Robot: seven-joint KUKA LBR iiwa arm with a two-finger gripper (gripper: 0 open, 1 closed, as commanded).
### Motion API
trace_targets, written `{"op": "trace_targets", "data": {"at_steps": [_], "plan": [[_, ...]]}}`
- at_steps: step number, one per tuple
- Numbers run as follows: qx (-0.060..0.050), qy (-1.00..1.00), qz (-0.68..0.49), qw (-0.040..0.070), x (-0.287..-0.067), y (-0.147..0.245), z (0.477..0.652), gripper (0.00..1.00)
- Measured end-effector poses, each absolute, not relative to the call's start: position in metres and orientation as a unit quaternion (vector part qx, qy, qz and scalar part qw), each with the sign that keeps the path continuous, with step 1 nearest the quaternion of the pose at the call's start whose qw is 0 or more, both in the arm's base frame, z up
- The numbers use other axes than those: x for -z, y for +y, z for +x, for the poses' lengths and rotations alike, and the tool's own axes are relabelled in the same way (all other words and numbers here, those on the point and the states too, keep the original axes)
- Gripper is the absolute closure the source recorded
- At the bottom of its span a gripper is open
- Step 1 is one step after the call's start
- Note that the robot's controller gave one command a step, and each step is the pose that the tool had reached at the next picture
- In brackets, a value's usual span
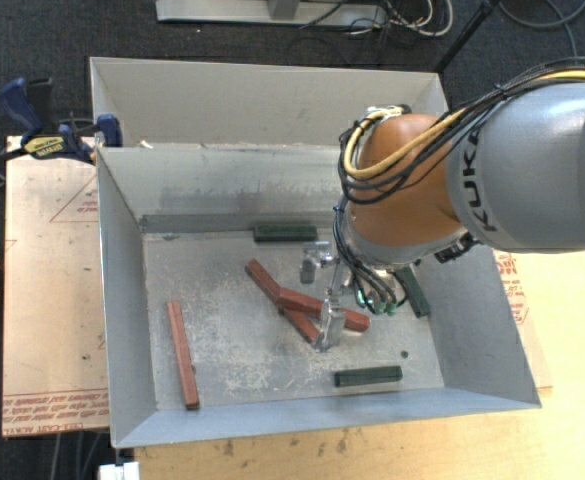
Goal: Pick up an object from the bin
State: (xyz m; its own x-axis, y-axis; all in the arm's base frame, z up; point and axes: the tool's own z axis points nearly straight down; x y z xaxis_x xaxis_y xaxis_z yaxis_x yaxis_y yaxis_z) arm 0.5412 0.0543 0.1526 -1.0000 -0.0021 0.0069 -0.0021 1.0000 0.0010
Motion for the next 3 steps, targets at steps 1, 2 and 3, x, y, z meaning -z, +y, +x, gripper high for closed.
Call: {"op": "trace_targets", "data": {"at_steps": [1,2,3], "plan": [[0.001,-1.0,0.0,0.0,-0.156,0.054,0.543,0.0],[0.001,-1.0,-0.021,-0.004,-0.076,0.035,0.579,1.0],[0.001,-1.0,-0.021,-0.005,-0.076,0.035,0.579,1.0]]}}
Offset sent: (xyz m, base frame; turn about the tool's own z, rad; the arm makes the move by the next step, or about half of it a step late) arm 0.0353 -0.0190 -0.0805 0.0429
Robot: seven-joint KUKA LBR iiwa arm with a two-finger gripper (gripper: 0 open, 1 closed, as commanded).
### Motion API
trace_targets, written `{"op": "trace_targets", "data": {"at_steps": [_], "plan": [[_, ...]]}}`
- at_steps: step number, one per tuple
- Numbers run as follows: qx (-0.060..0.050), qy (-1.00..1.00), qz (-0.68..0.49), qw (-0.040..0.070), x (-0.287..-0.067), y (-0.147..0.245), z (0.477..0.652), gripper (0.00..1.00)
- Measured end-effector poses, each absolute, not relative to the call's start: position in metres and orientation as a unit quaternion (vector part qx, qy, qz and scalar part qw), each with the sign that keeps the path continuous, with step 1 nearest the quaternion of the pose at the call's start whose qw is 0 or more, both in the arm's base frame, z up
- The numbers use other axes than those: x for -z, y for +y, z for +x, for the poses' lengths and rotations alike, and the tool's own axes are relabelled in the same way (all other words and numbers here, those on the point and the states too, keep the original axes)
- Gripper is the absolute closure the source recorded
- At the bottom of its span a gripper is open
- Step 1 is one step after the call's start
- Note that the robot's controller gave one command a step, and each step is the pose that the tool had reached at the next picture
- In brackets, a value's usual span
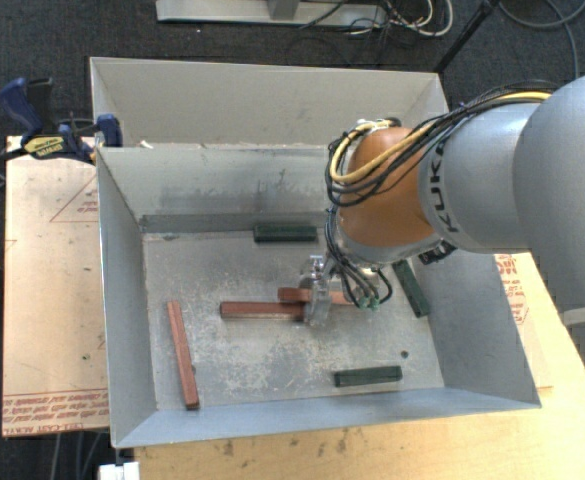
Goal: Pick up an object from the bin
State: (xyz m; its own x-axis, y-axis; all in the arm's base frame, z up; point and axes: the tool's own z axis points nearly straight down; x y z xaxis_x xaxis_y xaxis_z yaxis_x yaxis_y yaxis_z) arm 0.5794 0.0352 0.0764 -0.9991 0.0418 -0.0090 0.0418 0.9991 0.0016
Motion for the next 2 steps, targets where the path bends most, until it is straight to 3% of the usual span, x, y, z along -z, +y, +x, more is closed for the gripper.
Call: {"op": "trace_targets", "data": {"at_steps": [1,2], "plan": [[0.0,1.0,0.017,-0.002,-0.116,0.031,0.574,1.0],[-0.001,1.0,0.02,0.0,-0.185,0.031,0.583,1.0]]}}
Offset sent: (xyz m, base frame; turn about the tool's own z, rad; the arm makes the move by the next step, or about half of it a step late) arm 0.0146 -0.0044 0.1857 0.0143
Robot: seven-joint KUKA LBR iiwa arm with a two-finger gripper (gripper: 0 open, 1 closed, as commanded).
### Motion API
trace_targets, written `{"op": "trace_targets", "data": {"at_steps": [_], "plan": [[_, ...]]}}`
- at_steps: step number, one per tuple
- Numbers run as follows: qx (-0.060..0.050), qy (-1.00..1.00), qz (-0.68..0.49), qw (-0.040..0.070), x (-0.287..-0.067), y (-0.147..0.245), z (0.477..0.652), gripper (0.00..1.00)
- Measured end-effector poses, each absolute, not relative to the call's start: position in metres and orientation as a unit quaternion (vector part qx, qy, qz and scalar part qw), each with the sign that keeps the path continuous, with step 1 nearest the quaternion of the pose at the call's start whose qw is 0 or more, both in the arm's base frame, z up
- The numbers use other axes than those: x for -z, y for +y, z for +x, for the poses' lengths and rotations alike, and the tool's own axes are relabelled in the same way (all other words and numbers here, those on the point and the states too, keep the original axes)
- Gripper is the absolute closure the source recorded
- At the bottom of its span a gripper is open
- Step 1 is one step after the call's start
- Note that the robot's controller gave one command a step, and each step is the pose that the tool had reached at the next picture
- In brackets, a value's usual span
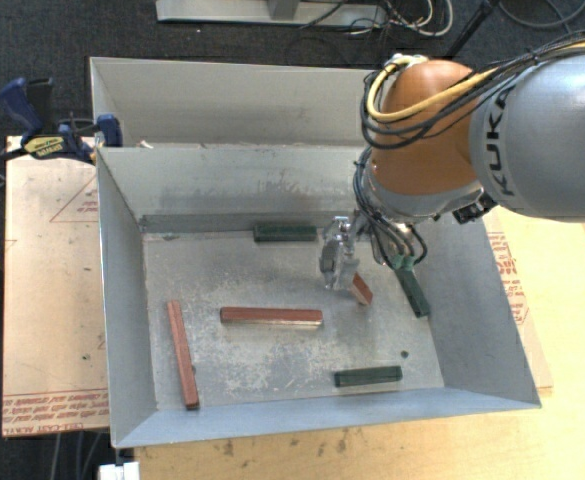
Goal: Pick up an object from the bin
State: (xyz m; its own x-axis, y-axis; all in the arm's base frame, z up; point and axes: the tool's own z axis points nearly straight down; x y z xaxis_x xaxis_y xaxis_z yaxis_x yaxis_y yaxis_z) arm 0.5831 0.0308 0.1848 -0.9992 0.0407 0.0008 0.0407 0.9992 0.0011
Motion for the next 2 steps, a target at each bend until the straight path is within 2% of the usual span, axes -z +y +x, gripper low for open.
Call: {"op": "trace_targets", "data": {"at_steps": [1,2], "plan": [[0.001,-1.0,0.02,-0.002,-0.0776,0.043,0.585,0.0],[0.001,-1.0,0.022,-0.001,-0.0739,0.0441,0.5842,1.0]]}}
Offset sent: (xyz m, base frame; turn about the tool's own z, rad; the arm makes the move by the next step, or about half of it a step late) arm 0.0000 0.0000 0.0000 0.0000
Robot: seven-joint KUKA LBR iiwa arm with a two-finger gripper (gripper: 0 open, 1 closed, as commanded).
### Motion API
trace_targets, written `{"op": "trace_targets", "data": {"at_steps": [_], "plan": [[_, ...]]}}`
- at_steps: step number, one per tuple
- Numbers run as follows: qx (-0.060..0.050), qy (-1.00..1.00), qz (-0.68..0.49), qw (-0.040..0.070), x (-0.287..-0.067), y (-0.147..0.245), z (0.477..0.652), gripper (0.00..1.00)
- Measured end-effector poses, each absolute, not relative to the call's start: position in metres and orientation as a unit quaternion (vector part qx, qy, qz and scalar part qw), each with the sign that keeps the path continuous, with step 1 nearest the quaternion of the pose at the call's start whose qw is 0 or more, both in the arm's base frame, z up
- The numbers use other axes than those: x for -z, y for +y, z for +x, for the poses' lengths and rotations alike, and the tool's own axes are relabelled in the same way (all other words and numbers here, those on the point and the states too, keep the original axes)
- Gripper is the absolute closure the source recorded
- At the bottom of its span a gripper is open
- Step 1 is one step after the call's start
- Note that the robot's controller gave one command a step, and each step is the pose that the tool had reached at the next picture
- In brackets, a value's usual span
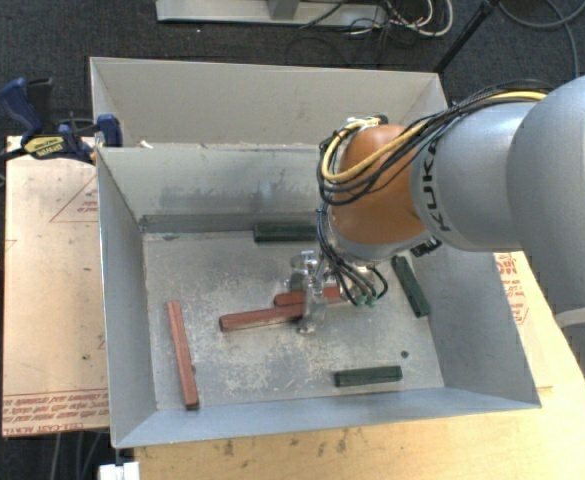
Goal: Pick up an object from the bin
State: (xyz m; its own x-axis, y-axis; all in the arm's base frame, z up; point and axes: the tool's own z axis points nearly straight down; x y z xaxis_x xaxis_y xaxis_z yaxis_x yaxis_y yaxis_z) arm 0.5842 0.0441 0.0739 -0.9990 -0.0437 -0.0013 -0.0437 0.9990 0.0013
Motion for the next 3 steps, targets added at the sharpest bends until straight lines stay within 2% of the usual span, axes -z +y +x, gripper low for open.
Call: {"op": "trace_targets", "data": {"at_steps": [1,2,3], "plan": [[-0.001,1.0,-0.022,0.001,-0.074,0.044,0.584,1.0],[0.0,1.0,-0.027,-0.001,-0.111,0.052,0.575,1.0],[0.0,1.0,-0.023,0.004,-0.283,0.027,0.606,1.0]]}}
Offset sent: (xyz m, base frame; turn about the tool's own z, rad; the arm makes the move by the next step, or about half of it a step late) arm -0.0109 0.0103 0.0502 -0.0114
